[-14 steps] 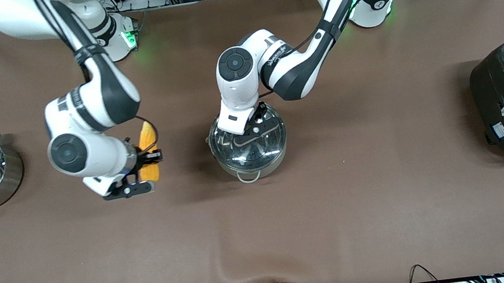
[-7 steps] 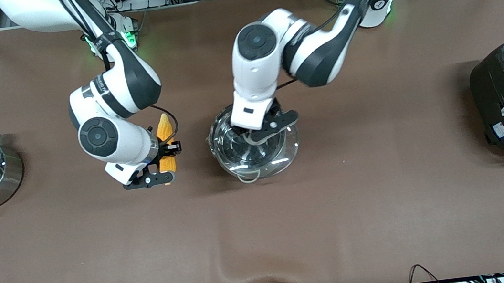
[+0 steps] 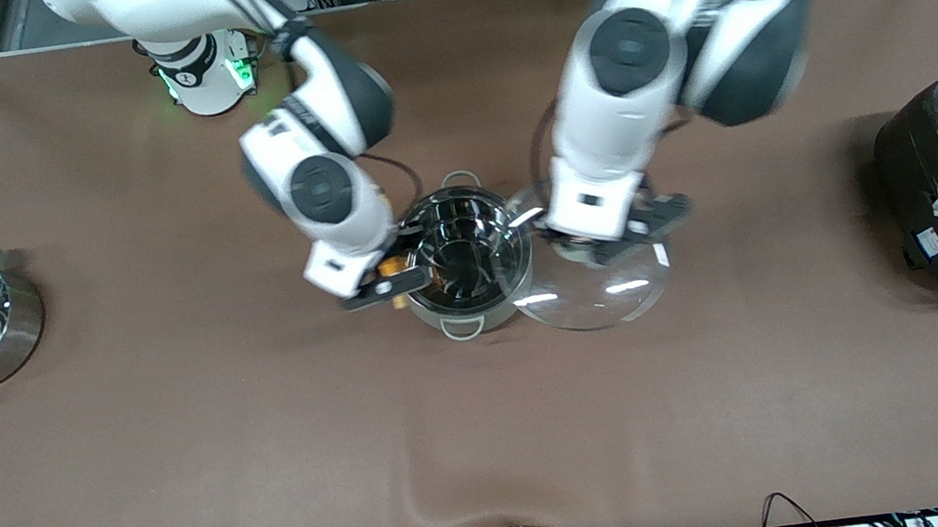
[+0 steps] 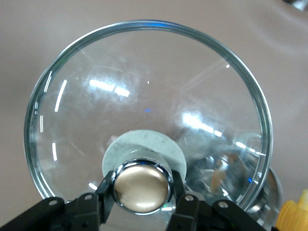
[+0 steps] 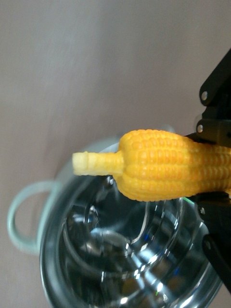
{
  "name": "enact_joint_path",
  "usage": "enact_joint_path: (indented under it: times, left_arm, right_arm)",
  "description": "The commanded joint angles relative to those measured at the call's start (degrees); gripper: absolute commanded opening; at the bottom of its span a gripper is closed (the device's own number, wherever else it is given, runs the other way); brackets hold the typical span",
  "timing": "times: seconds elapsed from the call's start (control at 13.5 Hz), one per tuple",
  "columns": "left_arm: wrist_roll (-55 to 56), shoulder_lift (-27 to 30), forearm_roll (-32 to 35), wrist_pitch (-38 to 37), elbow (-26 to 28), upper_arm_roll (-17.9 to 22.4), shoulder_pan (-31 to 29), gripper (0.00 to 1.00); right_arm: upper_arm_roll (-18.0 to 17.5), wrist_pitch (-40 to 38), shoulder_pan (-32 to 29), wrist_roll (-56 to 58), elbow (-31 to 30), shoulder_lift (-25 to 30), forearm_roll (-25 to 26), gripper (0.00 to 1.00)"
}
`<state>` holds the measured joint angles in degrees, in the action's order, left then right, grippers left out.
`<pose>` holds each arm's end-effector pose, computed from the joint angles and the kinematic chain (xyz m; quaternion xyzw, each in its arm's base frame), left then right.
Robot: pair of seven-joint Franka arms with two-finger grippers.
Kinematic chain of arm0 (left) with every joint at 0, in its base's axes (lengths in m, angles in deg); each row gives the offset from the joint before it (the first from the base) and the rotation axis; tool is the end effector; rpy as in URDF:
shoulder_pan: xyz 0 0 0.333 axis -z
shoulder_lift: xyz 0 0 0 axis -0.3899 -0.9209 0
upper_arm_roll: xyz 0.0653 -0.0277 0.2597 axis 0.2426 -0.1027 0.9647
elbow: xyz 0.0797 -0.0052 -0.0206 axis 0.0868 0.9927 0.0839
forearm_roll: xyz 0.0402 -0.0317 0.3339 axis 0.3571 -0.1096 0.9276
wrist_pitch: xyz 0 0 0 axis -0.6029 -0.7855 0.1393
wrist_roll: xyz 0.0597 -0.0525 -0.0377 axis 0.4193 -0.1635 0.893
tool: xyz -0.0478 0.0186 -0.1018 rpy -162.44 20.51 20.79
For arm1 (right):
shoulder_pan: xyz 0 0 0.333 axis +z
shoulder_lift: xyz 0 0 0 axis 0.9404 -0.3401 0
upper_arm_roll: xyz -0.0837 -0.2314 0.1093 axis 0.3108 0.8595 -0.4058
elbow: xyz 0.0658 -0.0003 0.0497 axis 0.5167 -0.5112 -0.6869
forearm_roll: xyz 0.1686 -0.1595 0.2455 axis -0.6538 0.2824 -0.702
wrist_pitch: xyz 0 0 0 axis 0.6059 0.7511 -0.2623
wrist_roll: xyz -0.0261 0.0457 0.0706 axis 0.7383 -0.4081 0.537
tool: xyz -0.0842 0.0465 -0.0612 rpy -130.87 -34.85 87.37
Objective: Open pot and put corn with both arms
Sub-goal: 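Lift the lid with the left gripper while the right gripper moves the corn, then lower the corn into the pot and open the right gripper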
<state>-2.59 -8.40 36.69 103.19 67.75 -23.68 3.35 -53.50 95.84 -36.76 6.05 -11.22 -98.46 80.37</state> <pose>0.5245 -0.3057 0.4669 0.9798 0.2001 -0.0026 0.0006 0.4911 0.3813 0.3329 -0.9910 -0.1136 0.0695 0.0166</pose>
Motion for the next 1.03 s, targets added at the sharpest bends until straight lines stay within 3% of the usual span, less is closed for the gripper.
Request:
enact_joint_path:
  times: [0.0, 0.3, 0.44, 0.52, 0.59, 0.66, 0.96]
  left_arm:
    - [-10.25, 6.34, 0.29, -0.25, 7.67, -0.86, -7.64, 0.0]
    - [-26.95, 8.2, -0.5, 0.45, 13.74, -1.21, -18.37, 0.0]
    - [-32.51, 8.29, -0.5, 4.55, 17.86, -1.21, -22.32, 0.0]
    - [-34.18, 8.55, -0.5, 8.32, 21.02, -1.21, -23.73, 0.0]
    - [-35.5, 8.81, -0.24, 12.36, 24.36, -1.21, -25.14, 0.0]
    - [-36.39, 8.9, -0.07, 16.84, 27.52, -1.21, -25.85, 0.0]
    - [-36.66, 8.03, 0.11, 32.58, 39.39, -1.21, -26.47, 0.0]
  right_arm:
    - [0.65, 0.97, 1.69, -0.35, 5.91, -5.48, 0.9, 0.0]
    - [0.65, 7.12, 3.81, -4.04, 5.92, -8.11, 0.98, 0.0]
    - [0.65, 7.49, 3.99, -4.39, 5.92, -8.56, 0.9, 0.0]
    - [0.65, 7.57, 4.34, -6.92, 5.83, -8.64, 0.55, 0.07]
    - [0.56, 7.57, 4.43, -13.47, 5.83, -8.91, 0.11, 0.5]
    - [0.56, 8.18, 5.13, -18.93, 5.74, -9.17, 0.45, 0.99]
    - [0.56, 11.45, 5.58, -23.47, 5.39, -8.65, -0.07, 1.0]
